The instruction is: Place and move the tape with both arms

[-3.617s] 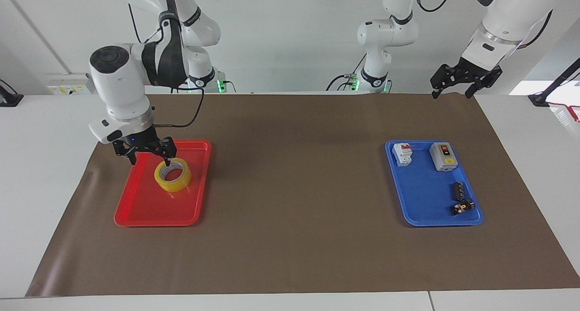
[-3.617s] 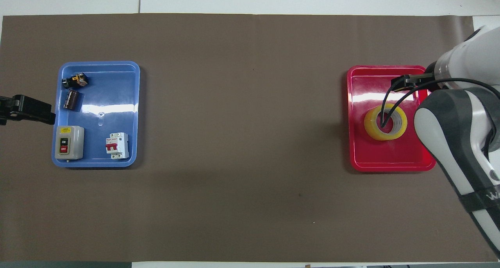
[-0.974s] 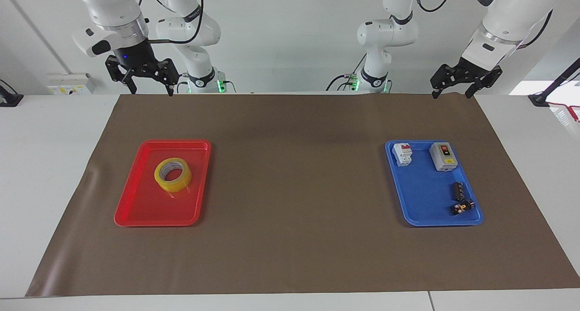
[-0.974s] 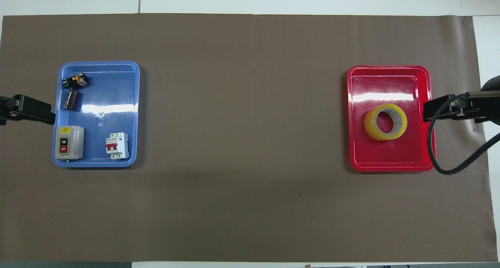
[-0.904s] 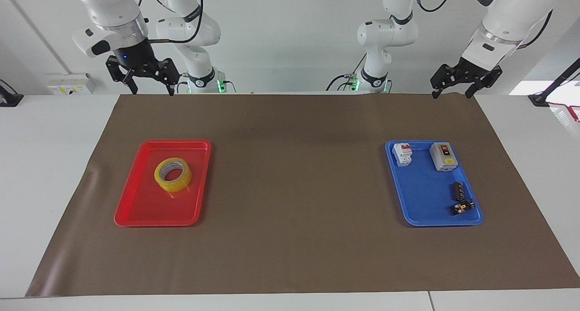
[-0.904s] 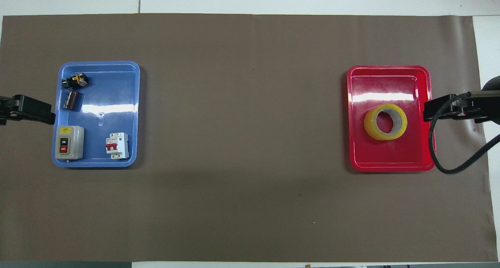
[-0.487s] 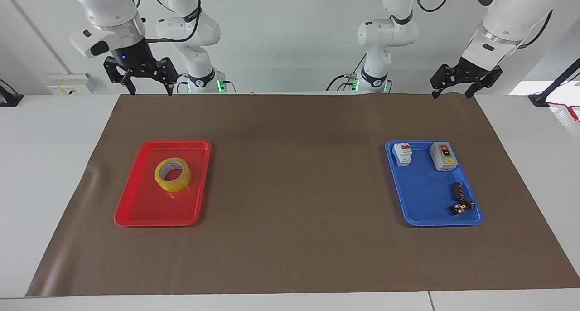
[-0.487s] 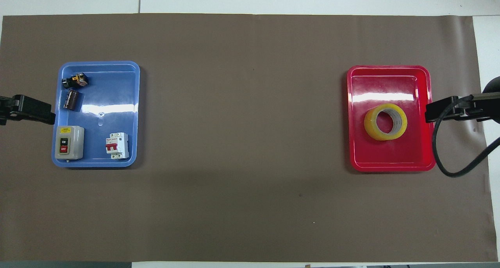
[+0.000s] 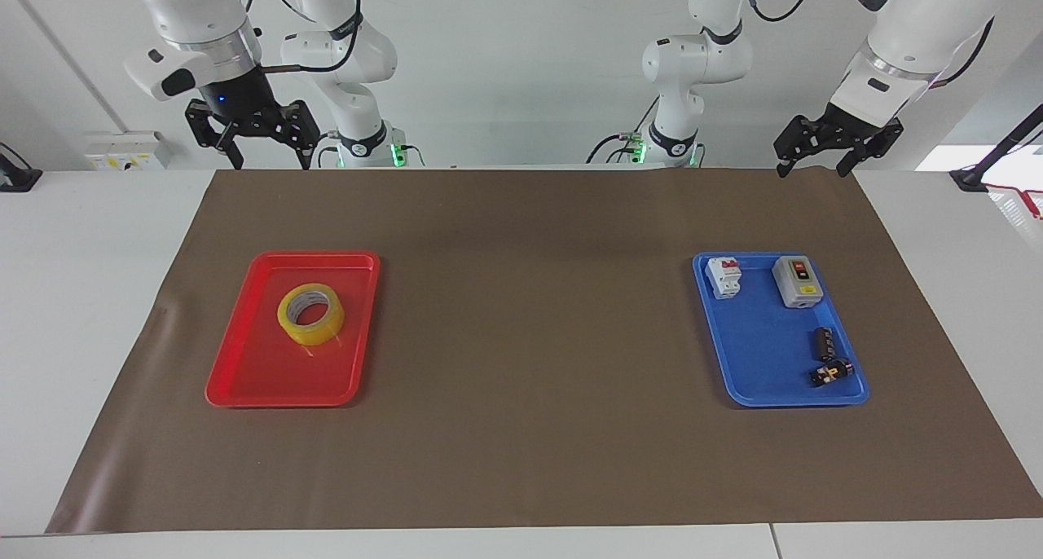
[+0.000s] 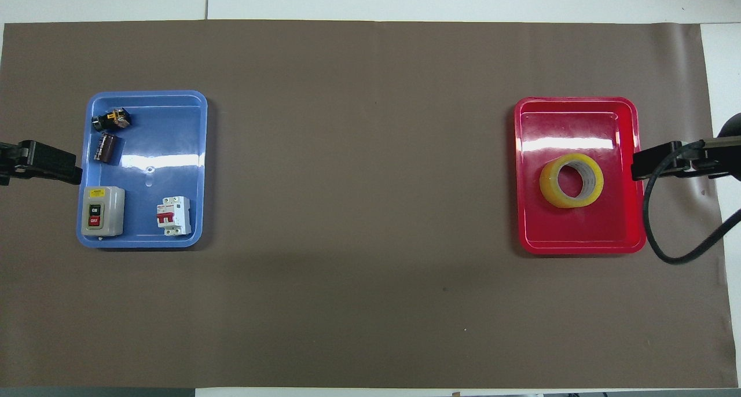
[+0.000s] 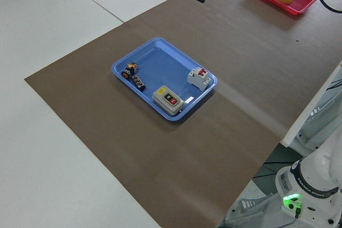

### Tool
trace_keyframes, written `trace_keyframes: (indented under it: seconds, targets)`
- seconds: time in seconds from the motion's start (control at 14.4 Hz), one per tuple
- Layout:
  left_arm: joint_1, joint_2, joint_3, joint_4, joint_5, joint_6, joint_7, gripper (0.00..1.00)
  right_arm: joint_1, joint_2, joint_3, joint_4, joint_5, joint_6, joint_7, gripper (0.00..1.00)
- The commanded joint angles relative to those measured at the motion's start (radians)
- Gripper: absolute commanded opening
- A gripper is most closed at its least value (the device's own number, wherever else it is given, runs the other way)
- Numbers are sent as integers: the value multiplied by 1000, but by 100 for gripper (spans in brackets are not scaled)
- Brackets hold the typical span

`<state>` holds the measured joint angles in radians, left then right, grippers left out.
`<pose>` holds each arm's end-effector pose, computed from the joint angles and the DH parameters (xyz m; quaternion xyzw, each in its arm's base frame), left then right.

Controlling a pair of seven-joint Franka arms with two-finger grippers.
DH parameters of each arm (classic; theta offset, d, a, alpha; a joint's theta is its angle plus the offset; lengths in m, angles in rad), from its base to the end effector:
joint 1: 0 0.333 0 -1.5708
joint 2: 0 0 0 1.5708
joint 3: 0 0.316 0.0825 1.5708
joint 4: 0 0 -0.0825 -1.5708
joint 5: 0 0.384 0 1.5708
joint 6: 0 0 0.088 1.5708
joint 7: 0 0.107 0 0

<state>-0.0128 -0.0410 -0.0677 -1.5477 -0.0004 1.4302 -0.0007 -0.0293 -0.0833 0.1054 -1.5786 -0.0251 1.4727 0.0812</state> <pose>0.5252 -0.0433 0.6456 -0.9985 0.0398 0.0382 0.0027 0.5168 0.0392 0.6568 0.9998 -0.0039 -0.0102 0.0177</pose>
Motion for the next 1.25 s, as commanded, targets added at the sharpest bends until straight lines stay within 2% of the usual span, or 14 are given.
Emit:
trace_keyframes:
  seconds: [0.0,1.18]
  targets:
    - [11,-16,-3,-14,-18,1,5,100,-11,-15,4,-20,11,12,-20,100]
    - [11,-16,-3,-14,-18,1,5,100,-17,-23,2,-37,11,15,-28,100]
